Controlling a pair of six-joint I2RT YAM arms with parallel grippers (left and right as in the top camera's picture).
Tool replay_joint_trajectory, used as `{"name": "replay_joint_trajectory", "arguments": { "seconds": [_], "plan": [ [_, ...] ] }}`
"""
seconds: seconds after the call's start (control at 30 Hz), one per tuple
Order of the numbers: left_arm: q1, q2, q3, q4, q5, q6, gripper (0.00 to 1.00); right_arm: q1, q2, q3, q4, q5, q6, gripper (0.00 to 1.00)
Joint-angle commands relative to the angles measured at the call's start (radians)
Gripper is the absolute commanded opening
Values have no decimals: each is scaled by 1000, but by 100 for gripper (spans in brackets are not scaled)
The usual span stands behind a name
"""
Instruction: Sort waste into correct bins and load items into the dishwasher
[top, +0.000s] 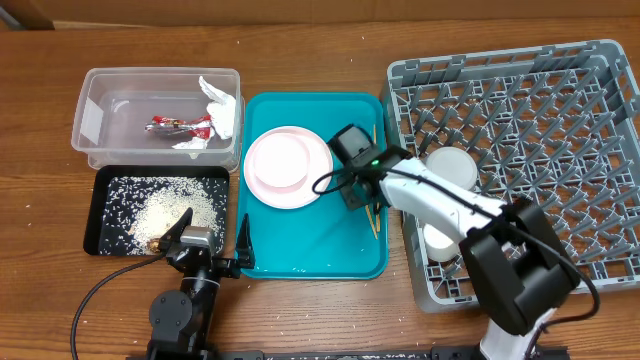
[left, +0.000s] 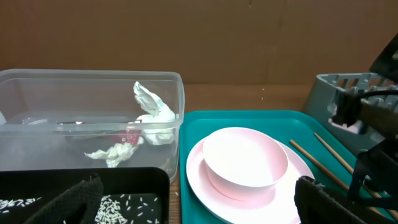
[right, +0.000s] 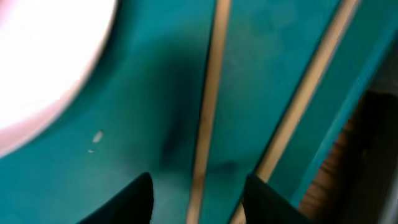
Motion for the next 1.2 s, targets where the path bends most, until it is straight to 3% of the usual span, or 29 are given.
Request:
{"name": "replay_joint_trajectory", "arguments": {
  "seconds": [0.0, 0.2, 0.5, 0.7, 0.93, 1.17],
  "plan": [
    [4, -11, -6, 3, 10, -14, 100, -39, 40, -3, -8, -185, -80, 31],
    [4, -11, -6, 3, 10, -14, 100, -37, 34, 13, -52, -203, -65, 4],
    [4, -11, -6, 3, 10, -14, 100, -46, -108, 171, -166, -194, -16, 4],
    [4, -11, -6, 3, 10, -14, 100, -137, -232, 222, -166, 13, 94, 4],
    [4, -11, -6, 3, 10, -14, 100, -320, -193, 186, -148, -19, 5, 4],
    [4, -11, -6, 3, 10, -14, 100, -323, -131, 179, -148, -105, -108, 4]
  ]
}}
